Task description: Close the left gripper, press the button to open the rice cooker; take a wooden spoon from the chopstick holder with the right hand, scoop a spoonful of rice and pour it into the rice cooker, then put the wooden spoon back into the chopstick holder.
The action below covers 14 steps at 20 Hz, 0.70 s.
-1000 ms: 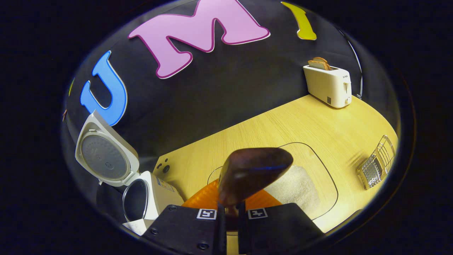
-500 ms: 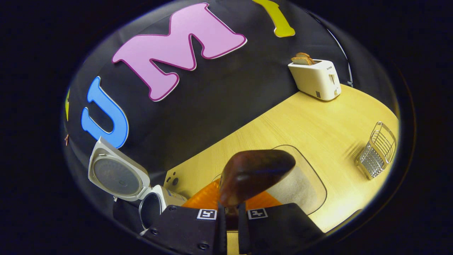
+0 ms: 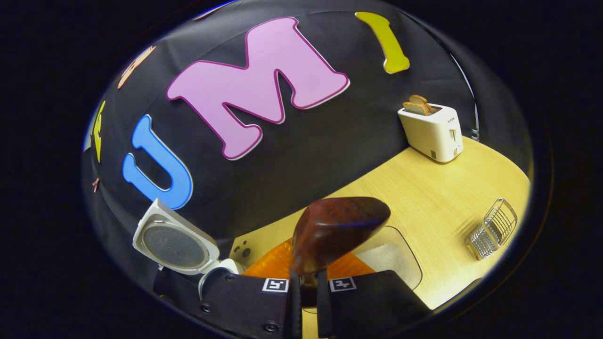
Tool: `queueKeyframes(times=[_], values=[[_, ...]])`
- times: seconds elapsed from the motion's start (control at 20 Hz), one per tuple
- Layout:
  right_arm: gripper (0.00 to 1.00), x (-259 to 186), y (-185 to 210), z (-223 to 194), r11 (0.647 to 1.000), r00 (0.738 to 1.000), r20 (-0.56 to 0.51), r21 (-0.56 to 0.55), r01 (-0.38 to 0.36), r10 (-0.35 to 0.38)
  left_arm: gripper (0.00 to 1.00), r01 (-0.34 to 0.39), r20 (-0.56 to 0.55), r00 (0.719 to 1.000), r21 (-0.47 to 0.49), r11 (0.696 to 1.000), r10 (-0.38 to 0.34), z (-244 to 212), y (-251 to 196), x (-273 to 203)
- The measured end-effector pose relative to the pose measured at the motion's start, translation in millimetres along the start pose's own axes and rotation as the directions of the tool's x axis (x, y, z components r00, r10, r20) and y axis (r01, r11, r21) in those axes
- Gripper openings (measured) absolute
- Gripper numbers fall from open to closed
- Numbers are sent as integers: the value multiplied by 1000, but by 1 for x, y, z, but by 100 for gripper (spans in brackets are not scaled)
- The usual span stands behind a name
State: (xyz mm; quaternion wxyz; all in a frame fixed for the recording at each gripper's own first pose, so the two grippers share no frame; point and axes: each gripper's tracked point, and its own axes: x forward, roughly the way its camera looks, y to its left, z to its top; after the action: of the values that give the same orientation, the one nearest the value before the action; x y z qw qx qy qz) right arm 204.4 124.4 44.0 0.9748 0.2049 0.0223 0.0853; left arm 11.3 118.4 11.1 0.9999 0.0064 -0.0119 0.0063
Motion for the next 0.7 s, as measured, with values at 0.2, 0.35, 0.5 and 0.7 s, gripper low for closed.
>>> queueKeyframes(times=[0.2, 0.35, 0.5, 0.7], values=[[17, -7, 38, 18, 997, 998, 14, -48, -60, 61, 96, -14, 14, 1000, -13, 1000, 14, 2, 5, -9], [17, -11, 75, 22, 992, 993, 5, -58, -115, 116, 95, -31, 21, 999, -27, 999, 31, 2, 14, -16], [16, -10, 111, 20, 982, 986, -7, -88, -166, 166, 95, -45, 18, 999, -48, 998, 45, -1, 27, -23], [17, -7, 159, 7, 971, 973, -38, -68, -230, 228, 95, -78, 12, 997, -66, 995, 79, -9, 49, -32]])
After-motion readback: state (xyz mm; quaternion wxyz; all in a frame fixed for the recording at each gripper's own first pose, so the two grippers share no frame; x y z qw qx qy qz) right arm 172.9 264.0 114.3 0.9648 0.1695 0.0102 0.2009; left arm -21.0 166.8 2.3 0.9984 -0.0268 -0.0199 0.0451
